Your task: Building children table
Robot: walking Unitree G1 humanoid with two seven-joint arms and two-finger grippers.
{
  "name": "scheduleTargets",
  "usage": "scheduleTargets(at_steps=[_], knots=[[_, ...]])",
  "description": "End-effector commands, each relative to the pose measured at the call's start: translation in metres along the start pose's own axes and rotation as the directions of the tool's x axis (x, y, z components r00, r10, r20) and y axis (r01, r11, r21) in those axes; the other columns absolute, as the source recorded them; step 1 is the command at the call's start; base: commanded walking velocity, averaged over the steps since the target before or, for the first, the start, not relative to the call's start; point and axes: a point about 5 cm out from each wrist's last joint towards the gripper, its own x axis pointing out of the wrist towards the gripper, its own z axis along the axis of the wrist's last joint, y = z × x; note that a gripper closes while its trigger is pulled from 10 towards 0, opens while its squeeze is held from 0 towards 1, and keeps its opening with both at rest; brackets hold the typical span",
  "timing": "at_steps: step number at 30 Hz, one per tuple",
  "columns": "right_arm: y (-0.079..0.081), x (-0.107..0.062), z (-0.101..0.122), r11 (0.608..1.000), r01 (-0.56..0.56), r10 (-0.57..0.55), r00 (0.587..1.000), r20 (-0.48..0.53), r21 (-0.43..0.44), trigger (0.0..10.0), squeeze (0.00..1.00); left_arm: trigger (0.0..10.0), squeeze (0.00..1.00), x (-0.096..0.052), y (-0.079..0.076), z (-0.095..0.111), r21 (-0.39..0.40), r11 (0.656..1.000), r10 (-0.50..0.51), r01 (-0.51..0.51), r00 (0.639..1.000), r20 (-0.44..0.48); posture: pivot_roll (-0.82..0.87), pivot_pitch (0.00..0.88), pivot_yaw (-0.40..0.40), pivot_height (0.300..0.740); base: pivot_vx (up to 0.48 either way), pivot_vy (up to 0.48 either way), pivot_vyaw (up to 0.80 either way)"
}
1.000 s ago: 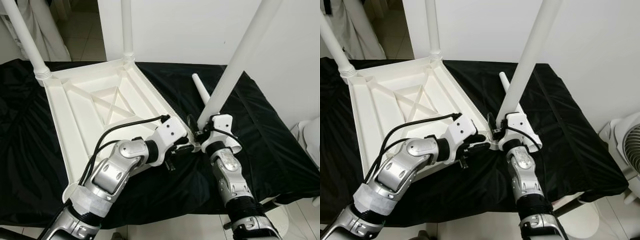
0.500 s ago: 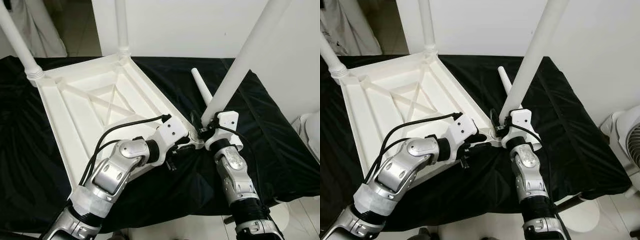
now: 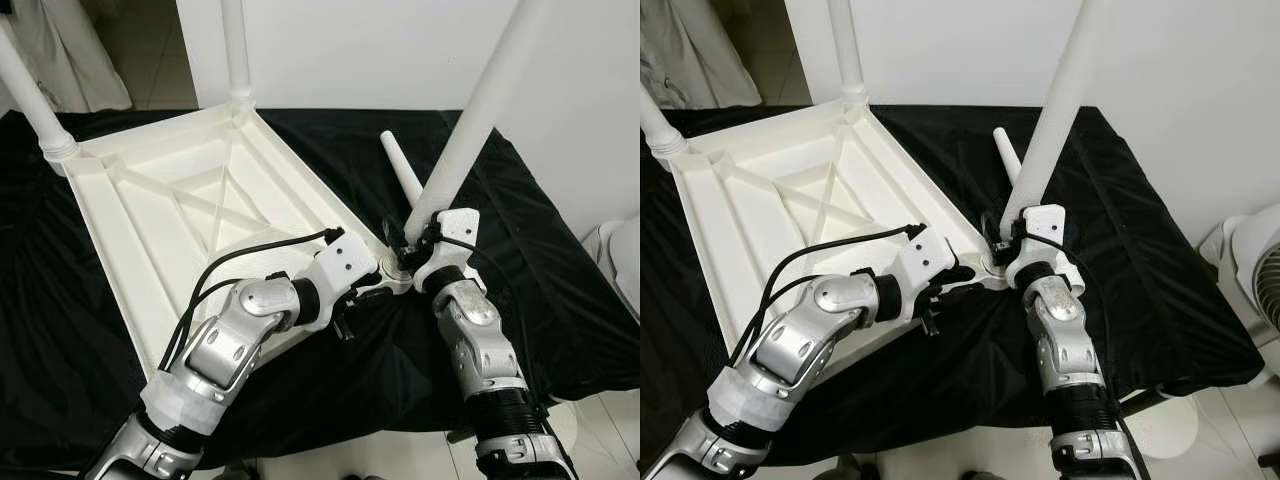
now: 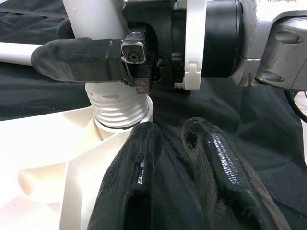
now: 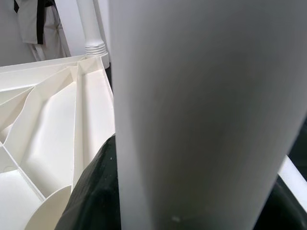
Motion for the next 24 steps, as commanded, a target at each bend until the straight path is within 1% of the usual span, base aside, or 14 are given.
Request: scheduleTargets(at_steps=[1, 3, 6, 9, 10, 11, 12, 13, 15, 20, 24], knots=[[-0.001, -0.003, -0.004, 1.0, -0.01, 0.01, 1.0, -0.017, -0.03, 10.0, 0.0, 10.0, 0.0, 0.001, 0.002, -0.002, 0.014, 0.999, 0.036, -0.036, 0.999, -0.01, 0.07, 0.053, -0.014, 0.74, 0.0, 0.0, 0.0], [0.002, -0.008, -0.011, 0.998, -0.026, 0.024, 0.999, -0.032, -0.049, 10.0, 0.0, 10.0, 0.0, 0.001, 0.002, -0.001, 0.015, 0.999, 0.038, -0.038, 0.999, -0.006, 0.07, 0.053, -0.014, 0.74, 0.0, 0.0, 0.0], [0.002, -0.011, -0.016, 0.999, -0.022, 0.02, 0.999, -0.043, -0.042, 10.0, 0.0, 10.0, 0.0, 0.001, 0.002, -0.001, 0.015, 0.999, 0.039, -0.039, 0.999, -0.005, 0.07, 0.05, -0.019, 0.74, 0.0, 0.0, 0.0], [0.001, -0.021, -0.031, 0.999, -0.008, 0.005, 0.997, -0.076, -0.044, 10.0, 0.0, 10.0, 0.0, 0.0, 0.002, -0.002, 0.016, 0.999, 0.041, -0.041, 0.999, -0.004, 0.07, 0.046, -0.018, 0.74, 0.0, 0.0, 0.0], [0.001, -0.021, -0.031, 0.999, -0.008, 0.005, 0.997, -0.076, -0.044, 10.0, 0.0, 10.0, 0.0, 0.0, 0.002, -0.002, 0.016, 0.999, 0.041, -0.041, 0.999, -0.004, 0.07, 0.046, -0.018, 0.74, 0.0, 0.0, 0.0], [0.003, -0.026, -0.037, 0.998, -0.021, 0.015, 0.996, -0.089, -0.065, 10.0, 0.0, 10.0, 0.0, 0.0, 0.002, -0.001, 0.017, 0.999, 0.041, -0.041, 0.999, -0.003, 0.07, 0.046, -0.016, 0.74, 0.0, 0.0, 0.0], [0.003, -0.03, -0.043, 0.997, -0.021, 0.013, 0.994, -0.108, -0.068, 10.0, 0.0, 10.0, 0.0, 0.0, 0.002, -0.001, 0.019, 0.999, 0.039, -0.039, 0.999, -0.002, 0.07, 0.044, -0.013, 0.74, 0.0, 0.0, 0.0], [0.003, -0.03, -0.043, 0.997, -0.021, 0.013, 0.994, -0.108, -0.068, 10.0, 0.0, 10.0, 0.0, 0.0, 0.002, -0.001, 0.019, 0.999, 0.039, -0.039, 0.999, -0.002, 0.07, 0.044, -0.013, 0.74, 0.0, 0.0, 0.0], [0.003, -0.035, -0.05, 0.998, -0.016, 0.007, 0.991, -0.136, -0.069, 10.0, 0.0, 10.0, 0.0, 0.0, 0.001, -0.001, 0.022, 0.999, 0.036, -0.036, 0.999, -0.001, 0.07, 0.042, -0.009, 0.74, 0.0, 0.0, 0.0], [0.0, -0.035, -0.057, 0.998, 0.01, -0.021, 0.984, -0.179, -0.059, 10.0, 0.0, 10.0, 0.0, 0.0, 0.0, -0.001, 0.027, 0.999, 0.026, -0.026, 1.0, -0.001, 0.07, 0.039, -0.002, 0.74, 0.0, 0.0, 0.0], [-0.002, -0.034, -0.059, 0.998, 0.028, -0.039, 0.98, -0.194, -0.055, 10.0, 0.0, 10.0, 0.0, 0.0, 0.0, -0.001, 0.029, 0.999, 0.022, -0.022, 1.0, 0.0, 0.07, 0.039, 0.0, 0.74, 0.0, 0.0, 0.0]])
